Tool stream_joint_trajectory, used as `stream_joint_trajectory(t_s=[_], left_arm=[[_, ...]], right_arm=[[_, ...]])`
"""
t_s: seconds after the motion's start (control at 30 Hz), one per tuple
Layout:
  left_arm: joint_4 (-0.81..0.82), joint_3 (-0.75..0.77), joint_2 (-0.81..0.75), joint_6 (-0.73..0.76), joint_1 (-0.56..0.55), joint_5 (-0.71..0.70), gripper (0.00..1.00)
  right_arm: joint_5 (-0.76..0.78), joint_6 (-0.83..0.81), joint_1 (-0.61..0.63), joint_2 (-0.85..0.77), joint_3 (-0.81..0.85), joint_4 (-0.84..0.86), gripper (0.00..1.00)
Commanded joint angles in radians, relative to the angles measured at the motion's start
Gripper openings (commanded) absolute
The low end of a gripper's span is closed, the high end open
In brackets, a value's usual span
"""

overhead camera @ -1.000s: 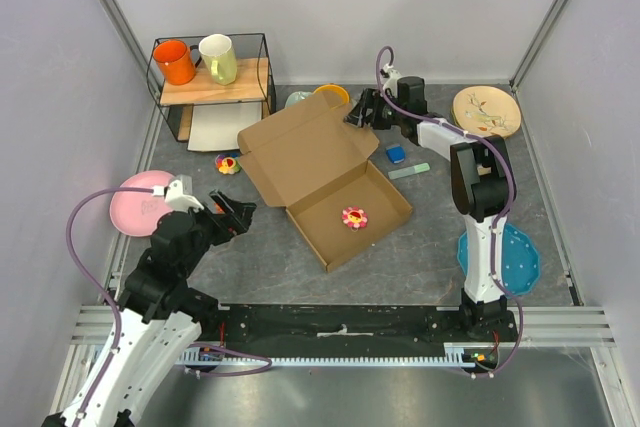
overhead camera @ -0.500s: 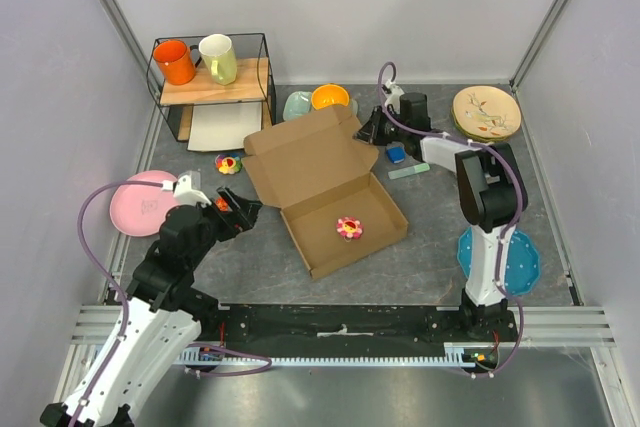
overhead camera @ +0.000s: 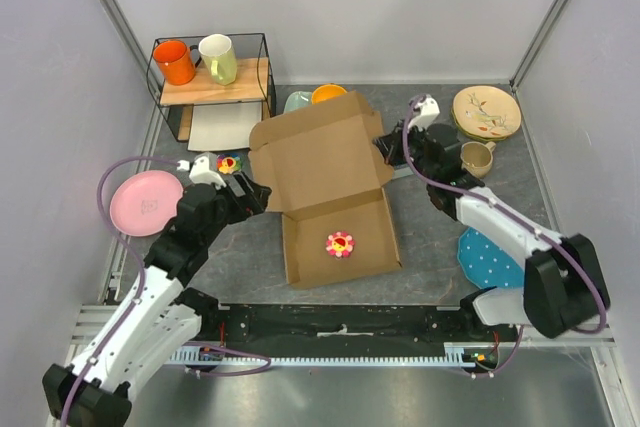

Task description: Fold the paper box

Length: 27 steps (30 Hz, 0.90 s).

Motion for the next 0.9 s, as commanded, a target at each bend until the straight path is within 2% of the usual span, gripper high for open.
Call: stream_joint_trajectory(t_s=[0.0,0.13,0.27,0.37,0.4,0.5,0.6,0.77,0.87], left_arm=[[0.165,-0.006,0.062,0.120,0.005,-0.014,0.97],[0.240,0.015,0.102,0.204,0.014,0.037,0.99],[0.218,0.081,0.223,0.293,0.042,0.098,0.99],[0.185,0.112,0.274,0.315,0.101,0.234,0.96],[0.184,0.112,0.295,0.309,0.121,0.326,0.95],[0.176,0.106,0.326,0.290,0.157,0.418,0.89],[0.148,0.103,0.363,0.298,0.161,0.458,0.87],[0.223,0.090,0.432,0.287,0.164,0.564,0.82],[0.214,0.109,0.499,0.290,0.164,0.581,0.80]], right_arm=[[0.147,0.000,0.029,-0.170,-0.170,0.005,0.00],[0.179,0.016,0.048,-0.315,-0.307,-0.012,0.00],[0.203,0.009,0.054,-0.440,-0.374,-0.041,0.00],[0.204,0.014,0.054,-0.494,-0.414,-0.052,0.00],[0.202,0.020,0.055,-0.504,-0.425,-0.052,0.00],[0.202,0.026,0.054,-0.531,-0.443,-0.052,0.00],[0.191,0.032,0.054,-0.539,-0.448,-0.044,0.00],[0.191,0.039,0.054,-0.530,-0.450,-0.032,0.00],[0.164,0.042,0.054,-0.533,-0.448,-0.033,0.00]])
